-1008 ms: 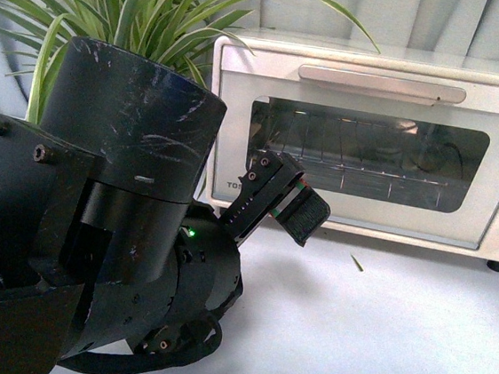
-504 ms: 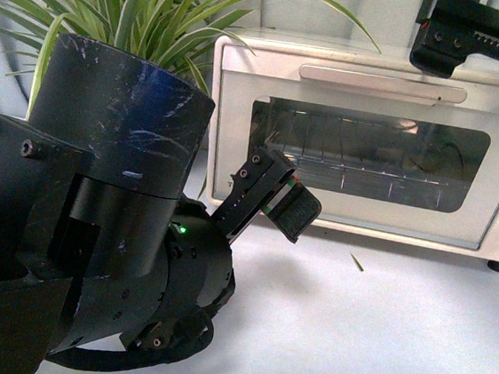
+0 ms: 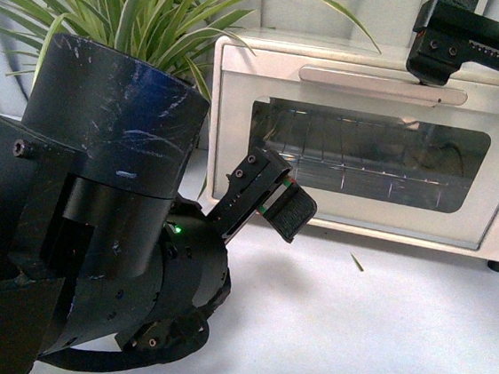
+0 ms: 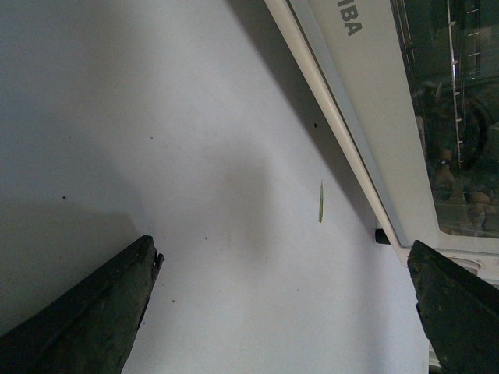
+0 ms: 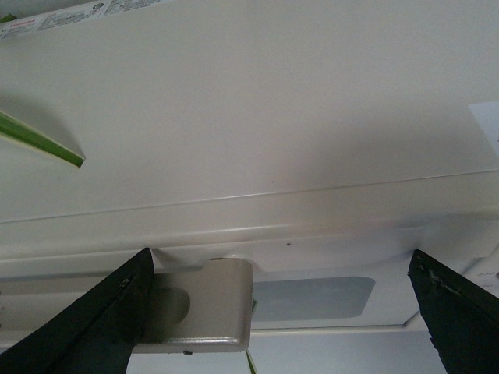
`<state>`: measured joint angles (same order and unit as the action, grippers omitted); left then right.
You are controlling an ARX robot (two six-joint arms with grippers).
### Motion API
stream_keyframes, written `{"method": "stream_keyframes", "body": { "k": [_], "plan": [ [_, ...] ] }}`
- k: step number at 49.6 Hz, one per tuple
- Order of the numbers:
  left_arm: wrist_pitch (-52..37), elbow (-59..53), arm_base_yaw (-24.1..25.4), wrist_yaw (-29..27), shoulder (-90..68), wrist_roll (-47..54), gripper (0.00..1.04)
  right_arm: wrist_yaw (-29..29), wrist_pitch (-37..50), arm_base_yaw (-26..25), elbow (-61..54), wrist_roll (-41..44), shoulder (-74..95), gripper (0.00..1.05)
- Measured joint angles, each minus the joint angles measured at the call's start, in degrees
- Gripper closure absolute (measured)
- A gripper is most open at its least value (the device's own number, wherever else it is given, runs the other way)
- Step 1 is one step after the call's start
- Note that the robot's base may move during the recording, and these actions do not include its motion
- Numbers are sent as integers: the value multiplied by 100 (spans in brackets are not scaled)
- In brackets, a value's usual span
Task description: Open oven
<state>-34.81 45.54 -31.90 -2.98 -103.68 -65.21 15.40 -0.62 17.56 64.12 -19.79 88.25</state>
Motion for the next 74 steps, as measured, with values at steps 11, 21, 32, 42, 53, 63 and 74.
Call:
{"method": "stream_keyframes", "body": {
  "k": [11,21,32,42,53,63,74],
  "plan": [
    [0,-2,2,-4,2,-2,7,-184,157,33,-391,149,-293,9],
    [0,-13,13,-7,9,-11,7,-374,516,129,-1115,179,-750,9],
    [0,-42,39,-7,26,-44,7,-597,826,188,-1880,177,-1158,9],
    [-2,-57,42,-7,33,-46,7,-820,988,229,-2417,173,-1416,9],
    [-11,-212,46,-37,155,85,7,-820,898,332,-2739,101,-1838,9],
    [142,-293,61,-109,254,415,7,-951,669,396,-2813,-149,-2610,9],
    [260,-387,50,-151,332,874,7,-1073,511,295,-2813,-284,-3034,9]
  ]
}}
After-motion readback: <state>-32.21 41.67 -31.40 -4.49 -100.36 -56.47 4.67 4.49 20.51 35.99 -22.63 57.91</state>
